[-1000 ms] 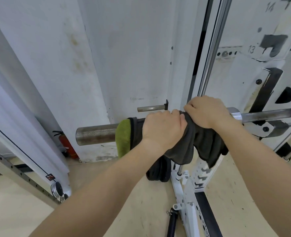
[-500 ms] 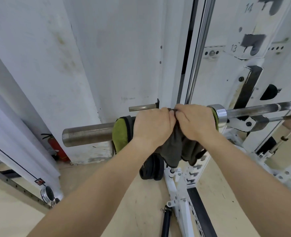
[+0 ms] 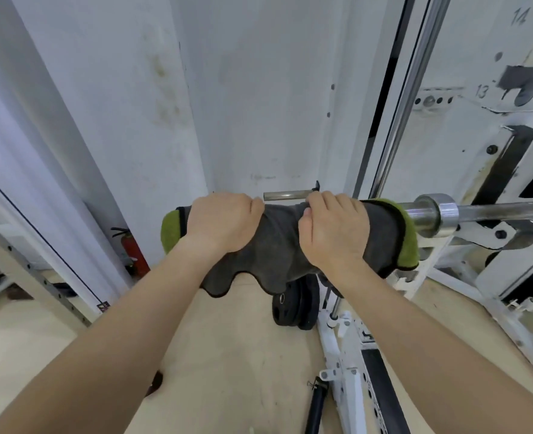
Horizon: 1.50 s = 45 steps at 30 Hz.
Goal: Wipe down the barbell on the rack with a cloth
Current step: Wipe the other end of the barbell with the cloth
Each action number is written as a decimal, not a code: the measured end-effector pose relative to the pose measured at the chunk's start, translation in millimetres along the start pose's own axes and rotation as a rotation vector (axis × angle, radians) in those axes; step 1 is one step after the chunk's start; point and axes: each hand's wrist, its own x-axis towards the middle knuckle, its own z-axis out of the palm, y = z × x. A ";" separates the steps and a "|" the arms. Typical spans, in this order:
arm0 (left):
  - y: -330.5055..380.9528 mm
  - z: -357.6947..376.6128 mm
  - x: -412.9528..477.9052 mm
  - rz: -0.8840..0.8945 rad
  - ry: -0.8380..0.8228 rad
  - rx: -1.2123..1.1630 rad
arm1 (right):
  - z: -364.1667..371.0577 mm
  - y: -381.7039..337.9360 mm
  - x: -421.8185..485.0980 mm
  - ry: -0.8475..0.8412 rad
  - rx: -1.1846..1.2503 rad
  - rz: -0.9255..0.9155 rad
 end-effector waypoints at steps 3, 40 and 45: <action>7.0 5.5 -20.4 -0.011 0.136 0.061 | -10.2 -8.4 17.3 -0.108 -0.048 -0.093; 15.4 -9.2 -2.3 -0.117 0.001 -0.072 | -1.6 -5.3 15.0 0.022 -0.024 -0.249; 30.9 -5.9 -0.2 -0.176 0.092 -0.045 | -5.4 4.4 22.8 -0.106 -0.064 -0.183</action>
